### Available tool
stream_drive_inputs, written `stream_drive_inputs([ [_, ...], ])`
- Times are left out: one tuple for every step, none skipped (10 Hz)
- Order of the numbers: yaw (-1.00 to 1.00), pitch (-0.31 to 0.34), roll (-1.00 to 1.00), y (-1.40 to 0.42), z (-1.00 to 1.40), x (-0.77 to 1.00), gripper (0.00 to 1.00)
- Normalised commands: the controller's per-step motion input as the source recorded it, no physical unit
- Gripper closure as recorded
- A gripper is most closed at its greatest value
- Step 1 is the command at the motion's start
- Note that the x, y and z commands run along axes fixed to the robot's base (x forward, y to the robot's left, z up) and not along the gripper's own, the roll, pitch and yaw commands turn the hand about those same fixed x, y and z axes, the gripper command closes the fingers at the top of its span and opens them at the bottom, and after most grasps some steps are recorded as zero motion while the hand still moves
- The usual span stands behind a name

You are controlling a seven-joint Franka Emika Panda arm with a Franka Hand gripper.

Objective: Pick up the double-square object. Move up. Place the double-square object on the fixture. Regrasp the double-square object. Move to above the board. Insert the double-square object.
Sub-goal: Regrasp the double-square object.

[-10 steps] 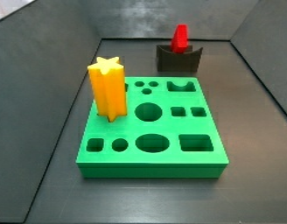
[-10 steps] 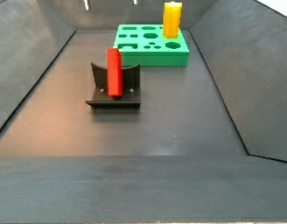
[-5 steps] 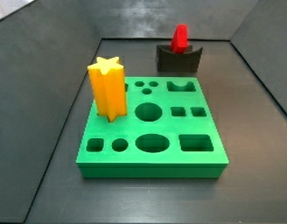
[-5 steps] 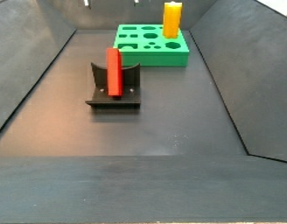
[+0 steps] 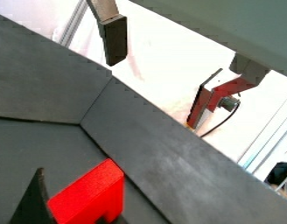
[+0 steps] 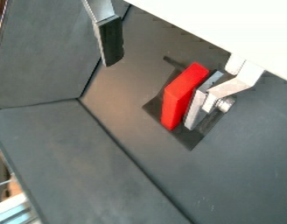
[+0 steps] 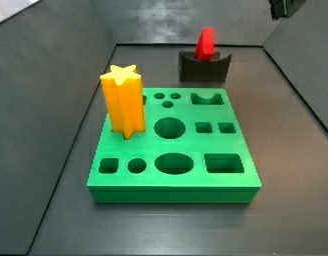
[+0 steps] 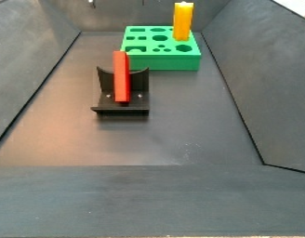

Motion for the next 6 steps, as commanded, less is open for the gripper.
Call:
stream_drive_inputs([
  [0.18,0.102,0.25,-0.03,-0.01,0.09,0.00],
  [0.19,0.080,0.21,-0.03,-0.01,0.08,0.00],
  [0.16,-0.030,0.12,0.07,-1.00,0.03,0.00],
  [0.15,-0.043,0.12,0.07,-1.00,0.04,0.00],
  [0.11,-0.081,0.10,0.07,-1.00,0.05,0.00],
  [0.09,-0.098,0.08,0.06,-1.00,0.05,0.00],
])
